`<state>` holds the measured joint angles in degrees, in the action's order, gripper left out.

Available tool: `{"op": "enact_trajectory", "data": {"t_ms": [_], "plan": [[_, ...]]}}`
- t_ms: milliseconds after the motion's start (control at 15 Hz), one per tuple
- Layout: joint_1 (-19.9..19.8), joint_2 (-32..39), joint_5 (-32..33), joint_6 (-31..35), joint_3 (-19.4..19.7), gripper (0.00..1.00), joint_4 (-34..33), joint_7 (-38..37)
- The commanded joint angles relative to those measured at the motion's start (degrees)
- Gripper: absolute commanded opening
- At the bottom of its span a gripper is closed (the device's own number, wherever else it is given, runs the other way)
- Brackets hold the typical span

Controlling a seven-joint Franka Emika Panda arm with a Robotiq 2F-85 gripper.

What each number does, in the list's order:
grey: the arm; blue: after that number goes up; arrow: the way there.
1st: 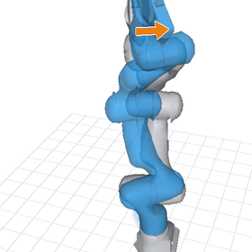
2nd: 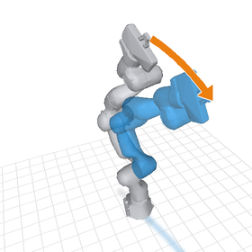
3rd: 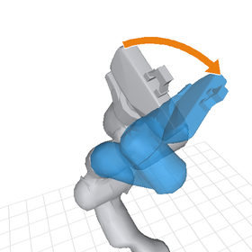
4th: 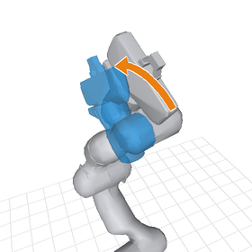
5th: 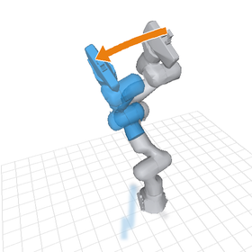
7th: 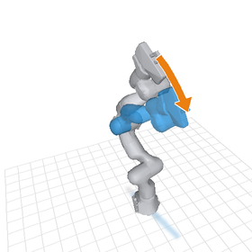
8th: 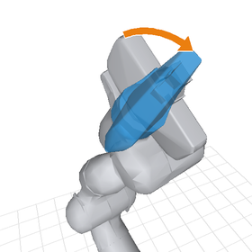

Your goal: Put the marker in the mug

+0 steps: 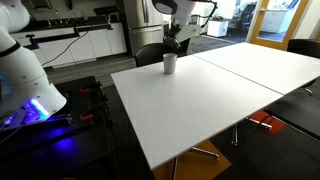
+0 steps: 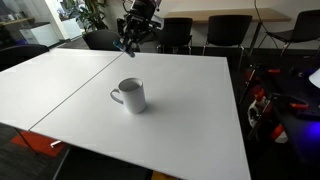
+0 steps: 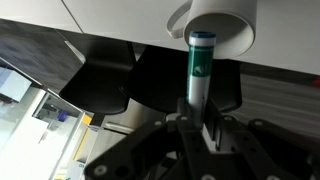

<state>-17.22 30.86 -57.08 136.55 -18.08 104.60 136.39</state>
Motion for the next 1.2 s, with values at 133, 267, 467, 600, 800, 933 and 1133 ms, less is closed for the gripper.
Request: {"op": "enact_trajectory", "data": {"t_ms": [133,267,467,600,800,933,1133], "plan": [[3.7,1.8,-7.1,-9.6,5.0,0.05,-3.1,4.9],[4.6,2.6,-8.7,-13.1,6.5,0.05,-3.9,5.5],[5.7,4.2,-10.0,-18.0,8.4,0.05,-5.6,5.6],[6.3,5.6,-10.3,-20.7,9.5,0.05,-7.2,5.2],[6.8,8.2,-10.4,-24.2,10.4,0.05,-9.9,4.6],[7.0,9.9,-10.6,-26.4,10.7,0.05,-11.6,4.5],[7.1,12.5,-10.6,-29.0,10.7,0.05,-13.8,4.2]]}}
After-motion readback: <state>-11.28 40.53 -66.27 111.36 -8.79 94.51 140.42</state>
